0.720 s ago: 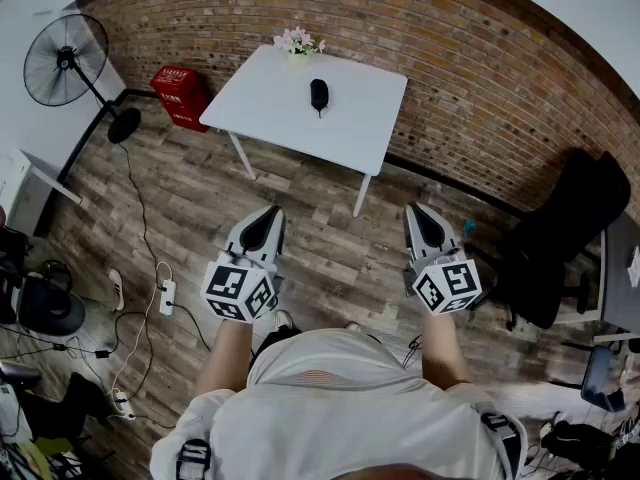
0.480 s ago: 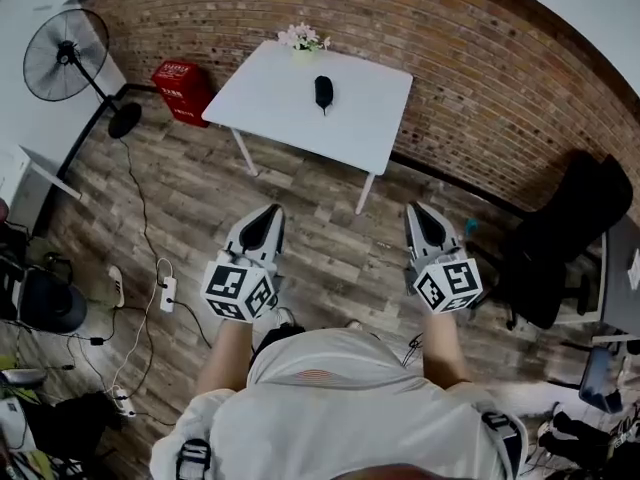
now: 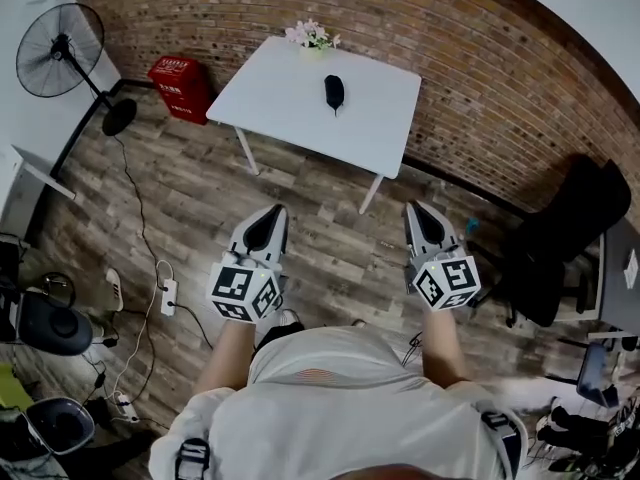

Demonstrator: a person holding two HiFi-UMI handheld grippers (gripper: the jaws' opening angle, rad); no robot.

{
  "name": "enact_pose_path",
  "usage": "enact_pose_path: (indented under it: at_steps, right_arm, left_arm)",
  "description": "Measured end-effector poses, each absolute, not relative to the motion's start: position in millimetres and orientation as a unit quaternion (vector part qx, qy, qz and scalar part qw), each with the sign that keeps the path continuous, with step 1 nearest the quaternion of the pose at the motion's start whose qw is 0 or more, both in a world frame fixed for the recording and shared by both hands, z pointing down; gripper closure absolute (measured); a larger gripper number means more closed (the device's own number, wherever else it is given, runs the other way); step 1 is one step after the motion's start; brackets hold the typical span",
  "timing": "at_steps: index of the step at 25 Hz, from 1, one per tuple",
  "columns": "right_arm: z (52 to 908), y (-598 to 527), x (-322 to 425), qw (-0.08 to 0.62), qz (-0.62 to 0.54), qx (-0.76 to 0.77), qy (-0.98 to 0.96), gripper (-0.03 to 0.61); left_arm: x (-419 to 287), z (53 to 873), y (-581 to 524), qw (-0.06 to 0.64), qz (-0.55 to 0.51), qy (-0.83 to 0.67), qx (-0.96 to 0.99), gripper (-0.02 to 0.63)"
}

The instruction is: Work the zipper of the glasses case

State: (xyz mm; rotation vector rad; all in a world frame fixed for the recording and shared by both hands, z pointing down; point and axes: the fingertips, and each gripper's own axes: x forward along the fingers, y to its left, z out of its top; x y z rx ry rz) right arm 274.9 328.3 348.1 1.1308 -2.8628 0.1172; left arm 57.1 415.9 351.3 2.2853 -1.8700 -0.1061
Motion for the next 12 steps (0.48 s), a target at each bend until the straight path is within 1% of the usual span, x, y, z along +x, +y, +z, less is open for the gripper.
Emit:
enact_pose_path:
  at_steps: [4,12]
  right_arm:
    - [353.5,328.4,240.5,0.022,0.05,0.373,-0.926,0.528]
    - [381.4,330.6,171.2,0.035,0.078,0.377,-0.922,0.526]
  left_arm:
    - [23.2,359.4,412.7,0.104,-0.035,-0.62,0.777,0.589]
    - [-39.9,379.8,401.5,0.117,-0.03,-0.607,0.785,0.589]
